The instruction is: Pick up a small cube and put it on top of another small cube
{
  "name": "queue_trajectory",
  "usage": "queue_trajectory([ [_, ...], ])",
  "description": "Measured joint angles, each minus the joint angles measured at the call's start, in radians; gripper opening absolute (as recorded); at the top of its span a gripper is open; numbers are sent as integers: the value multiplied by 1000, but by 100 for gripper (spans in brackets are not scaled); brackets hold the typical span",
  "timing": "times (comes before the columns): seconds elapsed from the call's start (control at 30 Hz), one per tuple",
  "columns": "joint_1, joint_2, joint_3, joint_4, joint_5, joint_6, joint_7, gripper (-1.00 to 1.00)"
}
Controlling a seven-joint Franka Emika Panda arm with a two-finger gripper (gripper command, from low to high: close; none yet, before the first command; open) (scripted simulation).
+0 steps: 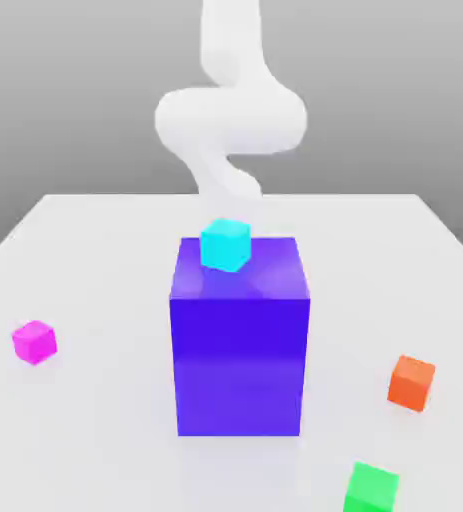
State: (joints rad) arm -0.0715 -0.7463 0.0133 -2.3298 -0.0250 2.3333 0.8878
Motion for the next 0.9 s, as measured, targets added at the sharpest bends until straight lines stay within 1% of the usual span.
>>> queue_trajectory([
  [0.23,-203,155,27,-84,-65,93,245,0],
  [0.47,-383,307,24,-166,-128,183,484,0],
  [0.73,-554,479,-22,-259,-181,286,744,0],
  [0.9,-642,584,-68,-318,-184,354,884,0],
])
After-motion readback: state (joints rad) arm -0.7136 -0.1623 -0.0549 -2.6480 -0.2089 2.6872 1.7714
